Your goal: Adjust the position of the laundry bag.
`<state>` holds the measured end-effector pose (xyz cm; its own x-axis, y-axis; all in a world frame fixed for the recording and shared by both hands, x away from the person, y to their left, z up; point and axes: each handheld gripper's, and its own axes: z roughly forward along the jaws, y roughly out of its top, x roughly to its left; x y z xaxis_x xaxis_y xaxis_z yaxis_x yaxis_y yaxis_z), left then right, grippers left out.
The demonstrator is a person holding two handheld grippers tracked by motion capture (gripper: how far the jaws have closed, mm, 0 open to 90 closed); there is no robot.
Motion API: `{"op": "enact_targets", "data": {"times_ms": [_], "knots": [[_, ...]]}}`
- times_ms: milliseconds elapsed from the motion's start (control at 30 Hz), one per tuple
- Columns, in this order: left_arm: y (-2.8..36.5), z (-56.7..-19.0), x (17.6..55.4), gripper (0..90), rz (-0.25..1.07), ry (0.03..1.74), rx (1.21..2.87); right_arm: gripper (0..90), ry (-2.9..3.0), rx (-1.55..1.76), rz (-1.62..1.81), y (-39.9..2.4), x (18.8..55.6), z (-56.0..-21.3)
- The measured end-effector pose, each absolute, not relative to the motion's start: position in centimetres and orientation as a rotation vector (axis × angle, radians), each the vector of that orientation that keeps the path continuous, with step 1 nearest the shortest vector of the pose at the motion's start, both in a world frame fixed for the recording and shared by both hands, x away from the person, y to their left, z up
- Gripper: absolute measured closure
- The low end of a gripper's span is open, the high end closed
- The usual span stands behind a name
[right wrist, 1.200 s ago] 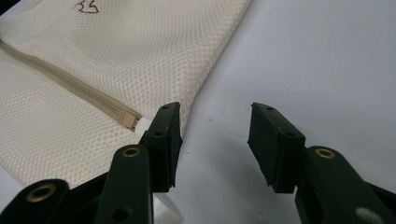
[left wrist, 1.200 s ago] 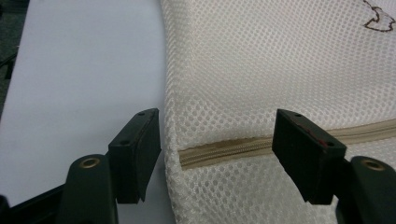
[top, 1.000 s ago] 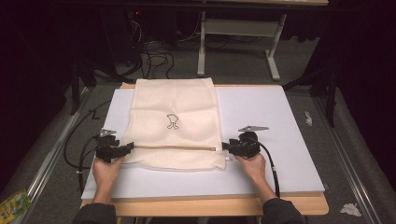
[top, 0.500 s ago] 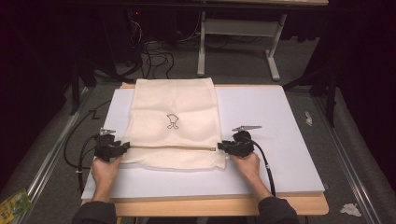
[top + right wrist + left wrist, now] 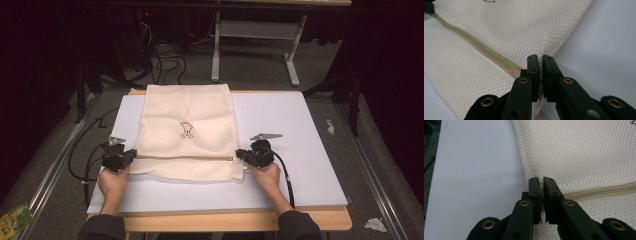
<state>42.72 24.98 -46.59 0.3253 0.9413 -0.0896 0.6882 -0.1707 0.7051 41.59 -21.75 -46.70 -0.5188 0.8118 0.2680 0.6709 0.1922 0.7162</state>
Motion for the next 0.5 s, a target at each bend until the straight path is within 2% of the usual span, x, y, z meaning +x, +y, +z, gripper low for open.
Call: {"op": "enact_targets", "data": {"times_ms": [500], "knots": [[21.1,-45.8,43.5,86.1,0.387,1.351,1.931,86.8,2.213,1.494,1.223,-26.7,40.6,-45.8]]}}
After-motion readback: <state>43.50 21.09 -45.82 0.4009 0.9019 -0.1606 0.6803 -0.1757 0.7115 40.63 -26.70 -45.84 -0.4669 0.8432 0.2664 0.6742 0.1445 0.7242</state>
